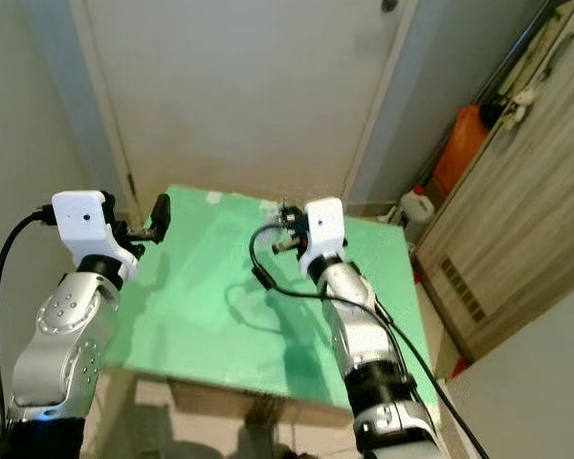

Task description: Hang keys on a hook

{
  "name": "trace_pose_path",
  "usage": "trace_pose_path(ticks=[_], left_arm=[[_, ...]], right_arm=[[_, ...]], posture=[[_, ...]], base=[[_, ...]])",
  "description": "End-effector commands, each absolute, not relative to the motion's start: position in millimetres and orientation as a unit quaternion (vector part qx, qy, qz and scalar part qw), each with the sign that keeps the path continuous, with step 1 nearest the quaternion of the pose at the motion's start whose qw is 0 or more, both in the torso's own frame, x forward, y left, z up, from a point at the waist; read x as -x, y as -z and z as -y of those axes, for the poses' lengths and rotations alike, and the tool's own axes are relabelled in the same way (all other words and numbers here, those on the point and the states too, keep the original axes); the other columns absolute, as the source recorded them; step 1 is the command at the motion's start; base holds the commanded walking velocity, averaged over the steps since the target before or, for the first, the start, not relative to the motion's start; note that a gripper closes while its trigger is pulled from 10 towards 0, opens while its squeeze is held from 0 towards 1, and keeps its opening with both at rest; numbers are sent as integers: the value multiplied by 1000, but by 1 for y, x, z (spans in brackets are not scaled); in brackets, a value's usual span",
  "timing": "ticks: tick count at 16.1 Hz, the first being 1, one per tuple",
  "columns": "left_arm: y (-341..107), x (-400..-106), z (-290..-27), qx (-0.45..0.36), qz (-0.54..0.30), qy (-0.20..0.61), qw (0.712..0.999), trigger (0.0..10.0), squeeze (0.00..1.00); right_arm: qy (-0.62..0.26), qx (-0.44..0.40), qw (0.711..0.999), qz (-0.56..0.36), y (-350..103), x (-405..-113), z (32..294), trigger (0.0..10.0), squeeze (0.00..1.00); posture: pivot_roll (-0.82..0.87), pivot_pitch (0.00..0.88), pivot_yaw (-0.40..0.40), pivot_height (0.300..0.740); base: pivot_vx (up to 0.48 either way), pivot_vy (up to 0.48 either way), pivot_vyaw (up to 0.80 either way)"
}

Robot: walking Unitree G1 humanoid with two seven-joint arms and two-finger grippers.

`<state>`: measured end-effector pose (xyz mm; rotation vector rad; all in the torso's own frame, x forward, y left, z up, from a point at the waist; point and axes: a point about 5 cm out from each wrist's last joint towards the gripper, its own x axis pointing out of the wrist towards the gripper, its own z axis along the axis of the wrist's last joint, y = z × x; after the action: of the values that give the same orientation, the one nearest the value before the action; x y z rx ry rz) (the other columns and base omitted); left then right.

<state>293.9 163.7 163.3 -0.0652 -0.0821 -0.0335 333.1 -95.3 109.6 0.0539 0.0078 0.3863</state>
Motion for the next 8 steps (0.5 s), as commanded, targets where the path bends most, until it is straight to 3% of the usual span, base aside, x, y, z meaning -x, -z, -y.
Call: trace_pose_path(ticks=[1,8], left_arm=[[-164,-296,-163,37,41,15,998,10000,0],[-164,-298,-162,36,40,23,998,10000,0]], right_arm=[[-191,-23,981,-5,-111,-333,97,0,0],[-196,-19,980,-12,-106,-329,94,0,0]], posture=[[76,0,-71,740],[69,0,-61,740]], base=[[-349,0,0],[-337,0,0]])
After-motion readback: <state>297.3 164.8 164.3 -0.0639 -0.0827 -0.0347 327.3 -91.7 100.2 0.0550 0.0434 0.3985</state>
